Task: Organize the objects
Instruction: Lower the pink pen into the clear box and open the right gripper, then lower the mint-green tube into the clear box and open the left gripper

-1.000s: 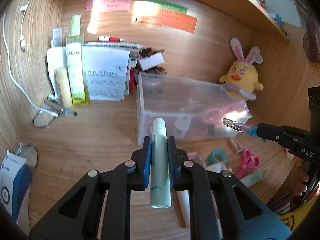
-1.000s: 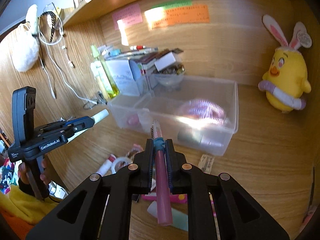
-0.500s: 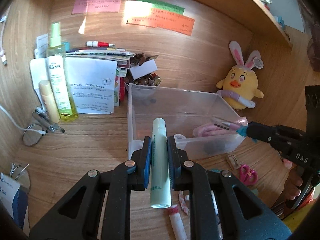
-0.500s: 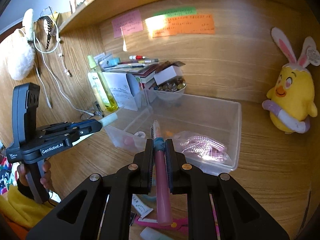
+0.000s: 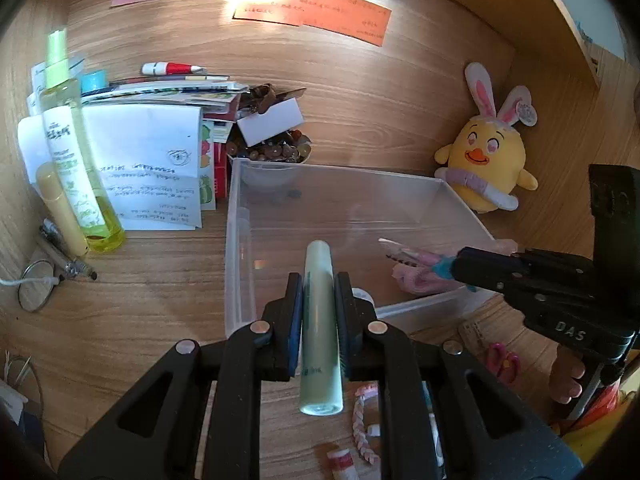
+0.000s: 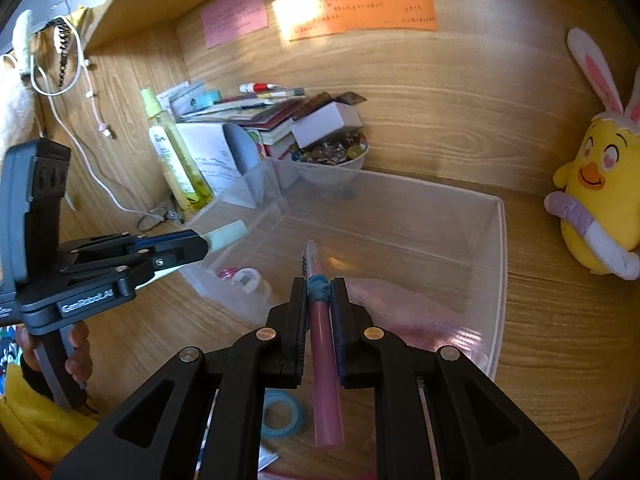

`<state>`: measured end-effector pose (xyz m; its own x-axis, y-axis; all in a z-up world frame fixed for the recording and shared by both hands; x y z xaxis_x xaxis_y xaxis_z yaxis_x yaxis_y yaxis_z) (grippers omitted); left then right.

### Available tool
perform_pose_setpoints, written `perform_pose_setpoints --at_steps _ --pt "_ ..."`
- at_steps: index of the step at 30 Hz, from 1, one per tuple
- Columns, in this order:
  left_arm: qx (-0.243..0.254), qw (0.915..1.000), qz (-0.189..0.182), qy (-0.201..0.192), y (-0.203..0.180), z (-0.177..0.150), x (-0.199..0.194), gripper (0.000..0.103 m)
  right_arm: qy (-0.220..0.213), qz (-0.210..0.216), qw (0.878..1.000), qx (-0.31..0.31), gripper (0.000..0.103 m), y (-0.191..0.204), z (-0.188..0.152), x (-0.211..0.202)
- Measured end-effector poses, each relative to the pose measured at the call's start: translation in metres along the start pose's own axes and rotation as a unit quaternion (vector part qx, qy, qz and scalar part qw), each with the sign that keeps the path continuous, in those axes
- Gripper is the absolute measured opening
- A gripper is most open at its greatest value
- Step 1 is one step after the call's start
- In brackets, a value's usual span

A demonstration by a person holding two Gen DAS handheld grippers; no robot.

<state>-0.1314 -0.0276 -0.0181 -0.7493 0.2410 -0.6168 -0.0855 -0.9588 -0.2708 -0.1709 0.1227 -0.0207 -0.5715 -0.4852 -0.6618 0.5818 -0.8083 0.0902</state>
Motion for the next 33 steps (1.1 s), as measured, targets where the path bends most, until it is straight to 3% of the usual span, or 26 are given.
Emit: perform_pose_setpoints --at_steps 11,15,24,26,28,33 --pt "0.009 0.9999 -0.003 0.006 -0.006 0.002 0.004 0.015 0.018 -0.01 1.0 -0.005 0.011 -0.001 -0.001 0.009" --pt "0.012 0.9999 -0.004 0.002 -0.009 0.0 -0.004 0.015 0.015 -0.015 1.0 -0.01 0.017 0.002 -0.002 0.002" --pt "0.016 0.9997 0.007 -0.018 -0.017 -0.008 -0.028 0.042 -0.019 -0.028 0.999 -0.008 0.038 0.007 -0.008 -0.032" --pt "0.02 0.9994 0.011 -0.027 -0.02 -0.01 -0.035 0.056 -0.027 -0.029 0.999 -0.006 0.042 0.007 -0.01 -0.041" --pt "0.027 0.9988 0.02 -0.036 -0.024 -0.014 -0.042 0.063 -0.038 -0.036 0.999 -0.004 0.051 0.007 -0.013 -0.049" --pt "0.032 0.9983 0.034 -0.036 -0.028 -0.025 -0.048 0.074 -0.052 -0.049 0.997 0.002 0.061 0.004 -0.024 -0.066"
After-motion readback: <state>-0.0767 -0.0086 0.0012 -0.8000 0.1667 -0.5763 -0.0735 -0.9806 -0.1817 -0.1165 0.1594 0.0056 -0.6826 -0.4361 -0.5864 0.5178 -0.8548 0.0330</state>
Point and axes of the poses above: each gripper's, at about its wrist camera, not at the fingertips, and x roughly the way its jaws point, y to its left, z to its top, the point moved 3 cm from there along x, roughly the way its jaws point, and after that the axes turned 6 degrees about -z, right-handed, at the moved point
